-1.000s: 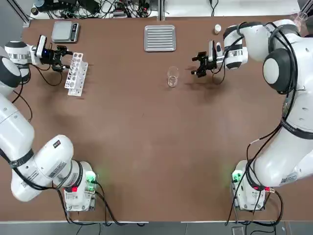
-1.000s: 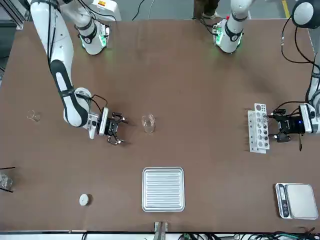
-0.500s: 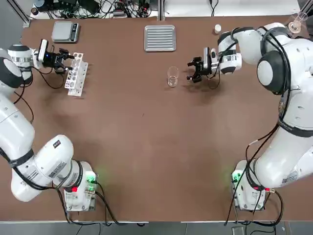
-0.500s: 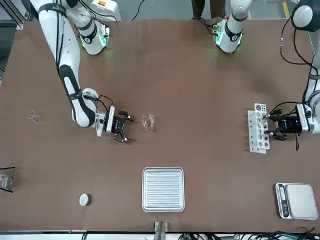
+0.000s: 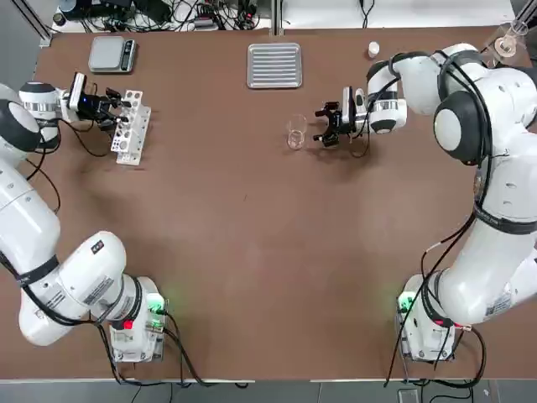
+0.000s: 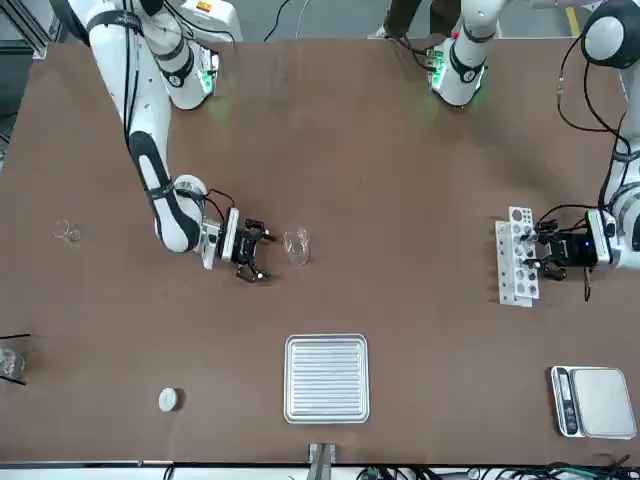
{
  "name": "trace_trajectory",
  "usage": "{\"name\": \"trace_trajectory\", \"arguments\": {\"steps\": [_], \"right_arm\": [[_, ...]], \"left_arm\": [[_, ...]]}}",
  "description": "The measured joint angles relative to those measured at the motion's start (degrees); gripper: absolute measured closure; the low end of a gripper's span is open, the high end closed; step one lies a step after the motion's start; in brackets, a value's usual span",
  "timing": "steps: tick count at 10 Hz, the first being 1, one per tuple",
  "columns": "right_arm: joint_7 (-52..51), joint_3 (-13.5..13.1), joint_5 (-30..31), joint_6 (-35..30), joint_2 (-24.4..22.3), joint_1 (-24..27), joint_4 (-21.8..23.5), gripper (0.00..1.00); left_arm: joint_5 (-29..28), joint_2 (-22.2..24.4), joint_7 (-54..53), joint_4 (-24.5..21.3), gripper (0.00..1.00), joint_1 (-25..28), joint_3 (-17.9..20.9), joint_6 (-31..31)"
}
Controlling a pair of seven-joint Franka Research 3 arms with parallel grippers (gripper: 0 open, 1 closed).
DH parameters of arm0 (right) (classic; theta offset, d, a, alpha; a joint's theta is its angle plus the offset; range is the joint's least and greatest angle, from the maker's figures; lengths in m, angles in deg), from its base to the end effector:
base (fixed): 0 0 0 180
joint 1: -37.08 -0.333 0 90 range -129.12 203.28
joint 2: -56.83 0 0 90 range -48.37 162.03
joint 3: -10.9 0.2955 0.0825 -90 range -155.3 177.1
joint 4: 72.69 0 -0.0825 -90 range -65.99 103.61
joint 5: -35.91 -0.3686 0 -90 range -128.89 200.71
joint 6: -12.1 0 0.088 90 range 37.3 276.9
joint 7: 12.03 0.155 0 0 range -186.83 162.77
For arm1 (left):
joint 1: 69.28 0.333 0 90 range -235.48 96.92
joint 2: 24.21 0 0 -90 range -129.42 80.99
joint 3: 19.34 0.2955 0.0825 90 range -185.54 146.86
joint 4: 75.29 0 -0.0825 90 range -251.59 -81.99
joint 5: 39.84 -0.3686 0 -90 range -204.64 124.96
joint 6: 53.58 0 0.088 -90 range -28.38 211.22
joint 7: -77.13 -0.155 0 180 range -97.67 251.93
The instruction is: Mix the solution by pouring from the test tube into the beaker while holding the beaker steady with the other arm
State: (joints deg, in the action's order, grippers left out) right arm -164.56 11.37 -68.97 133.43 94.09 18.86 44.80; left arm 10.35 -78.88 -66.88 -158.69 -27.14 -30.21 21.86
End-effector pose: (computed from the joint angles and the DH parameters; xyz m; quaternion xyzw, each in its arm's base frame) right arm 0.5065 0.2600 0.0891 -0.6323 -0.5352 -0.4200 0.3706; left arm 0.5400 0.1869 0.1371 0.5032 -0.5518 0.4645 0.4760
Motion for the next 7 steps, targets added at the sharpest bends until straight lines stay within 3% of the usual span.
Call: {"name": "trace_trajectory", "arguments": {"steps": [7], "right_arm": [[-1.0,0.8,-4.7,0.0,1.1,-2.9,0.0,0.00]], "left_arm": [[0.0,-0.3,-1.6,-0.8,0.64,0.0,-0.1,-0.5]]}}
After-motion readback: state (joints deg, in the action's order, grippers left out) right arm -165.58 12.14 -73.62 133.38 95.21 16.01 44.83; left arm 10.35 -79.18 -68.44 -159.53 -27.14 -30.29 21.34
